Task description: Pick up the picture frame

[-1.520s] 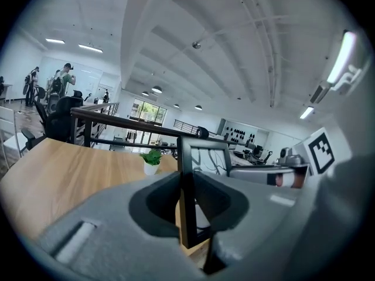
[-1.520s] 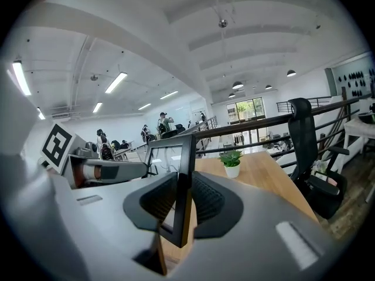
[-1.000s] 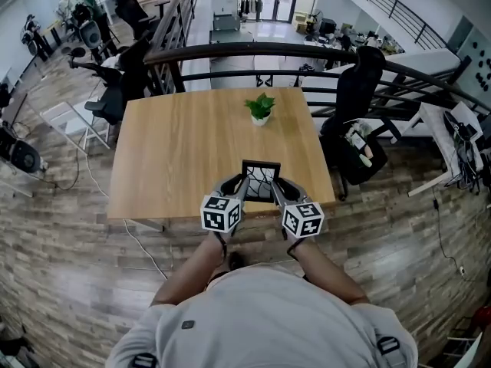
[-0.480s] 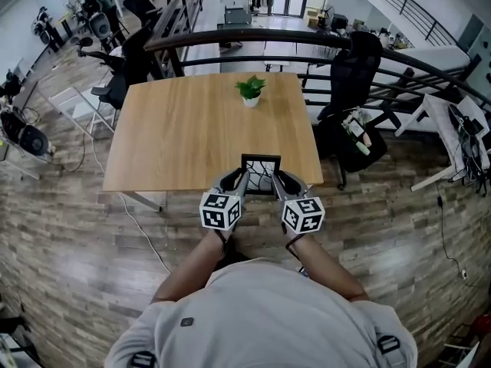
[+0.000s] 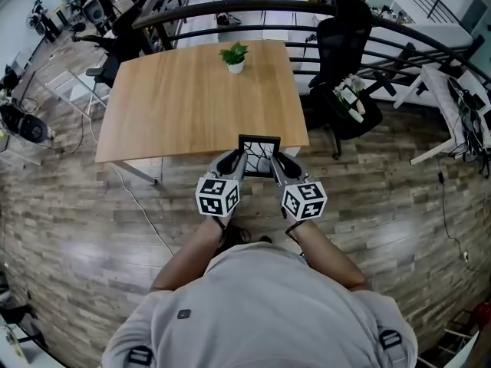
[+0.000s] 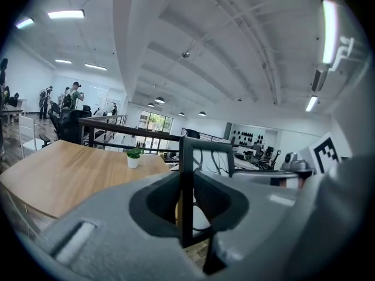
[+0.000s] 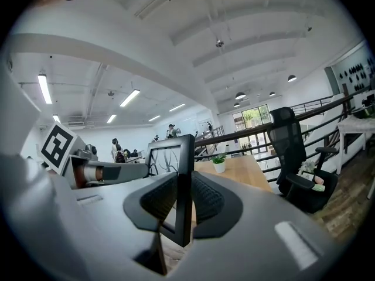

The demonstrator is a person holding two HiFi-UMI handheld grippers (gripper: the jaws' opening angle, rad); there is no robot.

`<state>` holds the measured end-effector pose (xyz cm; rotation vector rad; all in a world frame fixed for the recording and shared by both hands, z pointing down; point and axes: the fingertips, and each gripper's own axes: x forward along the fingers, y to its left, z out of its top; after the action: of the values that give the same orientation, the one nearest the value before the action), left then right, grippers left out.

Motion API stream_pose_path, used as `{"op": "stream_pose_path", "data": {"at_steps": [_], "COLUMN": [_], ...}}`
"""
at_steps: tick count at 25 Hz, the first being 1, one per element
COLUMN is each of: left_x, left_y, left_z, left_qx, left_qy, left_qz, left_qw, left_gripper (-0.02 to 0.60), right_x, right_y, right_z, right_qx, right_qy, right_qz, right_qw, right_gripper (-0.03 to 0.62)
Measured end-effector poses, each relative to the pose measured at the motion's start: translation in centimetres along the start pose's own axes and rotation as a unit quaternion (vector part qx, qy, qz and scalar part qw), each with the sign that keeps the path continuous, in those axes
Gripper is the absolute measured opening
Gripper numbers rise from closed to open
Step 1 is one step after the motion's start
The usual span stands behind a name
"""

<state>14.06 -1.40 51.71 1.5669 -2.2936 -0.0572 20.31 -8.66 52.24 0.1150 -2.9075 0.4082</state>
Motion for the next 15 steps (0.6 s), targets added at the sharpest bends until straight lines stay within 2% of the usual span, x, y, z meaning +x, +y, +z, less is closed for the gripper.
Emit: {"op": "stream_pose_path", "data": {"at_steps": [3,15], "left_x": [-0.2,-0.1], "left_y": [-1.4,-1.6], "left_z": [0.2,1.4], "left_qx": [0.005,0.004], "left_qy": [-0.003,-0.012], "left_qz": [-0.004,-0.004], "left_qw": [1.0,0.9999], "left_gripper": [0.075,0.075], "right_x": [-1.1,-1.3], "right_y": [-0.5,-0.5], "right_z": [0.3,1.7], "right_qx": [0.001,-0.009], "right_qy": [-0.008,-0.013], "right_qz": [-0.003,0.001], "right_qw": [1.0,1.0], "right_gripper": [0.086,0.086]}}
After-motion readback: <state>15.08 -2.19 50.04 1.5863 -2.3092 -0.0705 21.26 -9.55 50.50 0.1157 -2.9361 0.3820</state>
